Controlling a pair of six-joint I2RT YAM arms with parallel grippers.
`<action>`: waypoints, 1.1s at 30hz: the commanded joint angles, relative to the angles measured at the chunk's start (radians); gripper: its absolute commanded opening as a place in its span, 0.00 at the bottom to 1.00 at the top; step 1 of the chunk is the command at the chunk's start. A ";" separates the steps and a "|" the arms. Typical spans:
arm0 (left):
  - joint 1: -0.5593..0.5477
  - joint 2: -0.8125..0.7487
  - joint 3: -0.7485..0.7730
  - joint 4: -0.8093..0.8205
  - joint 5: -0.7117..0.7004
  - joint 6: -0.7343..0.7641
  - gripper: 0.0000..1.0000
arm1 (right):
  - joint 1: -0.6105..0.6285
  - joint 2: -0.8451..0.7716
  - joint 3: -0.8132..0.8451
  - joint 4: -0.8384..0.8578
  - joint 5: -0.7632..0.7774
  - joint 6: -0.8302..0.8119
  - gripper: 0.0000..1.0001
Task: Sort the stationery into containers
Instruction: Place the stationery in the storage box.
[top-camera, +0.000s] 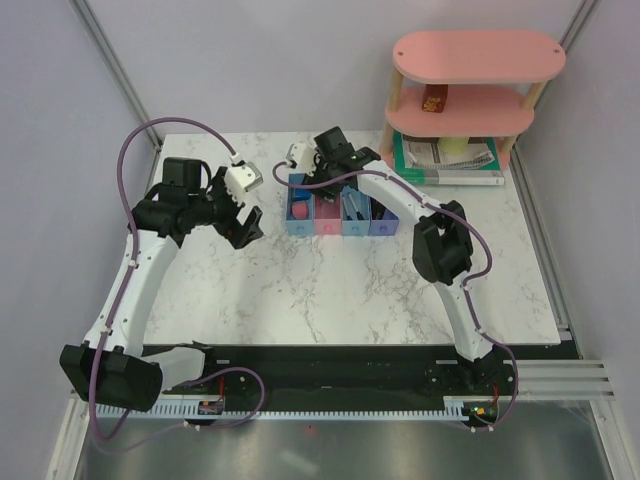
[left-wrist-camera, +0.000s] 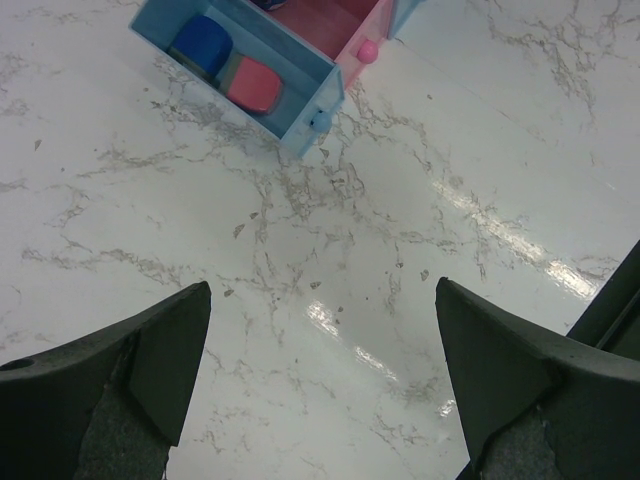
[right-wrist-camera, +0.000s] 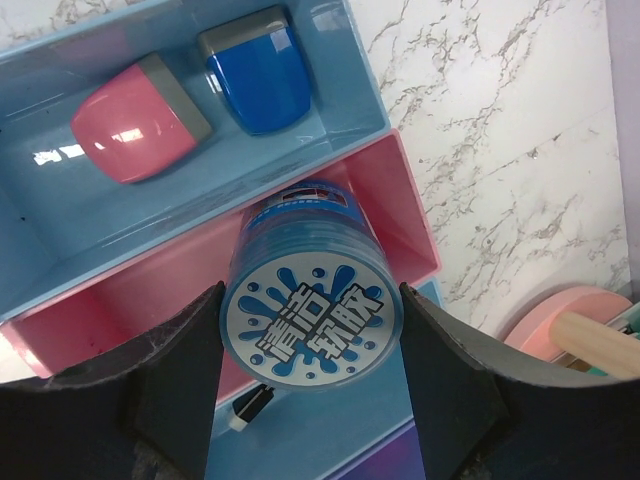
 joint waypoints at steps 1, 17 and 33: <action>0.006 -0.041 -0.015 0.044 0.040 -0.038 1.00 | 0.008 0.013 0.009 0.063 0.047 -0.005 0.01; 0.010 -0.056 -0.029 0.057 0.054 -0.047 1.00 | 0.008 0.035 -0.046 0.125 0.101 0.021 0.16; 0.009 -0.075 -0.026 0.080 0.071 -0.090 1.00 | 0.008 0.009 -0.071 0.204 0.190 0.052 0.83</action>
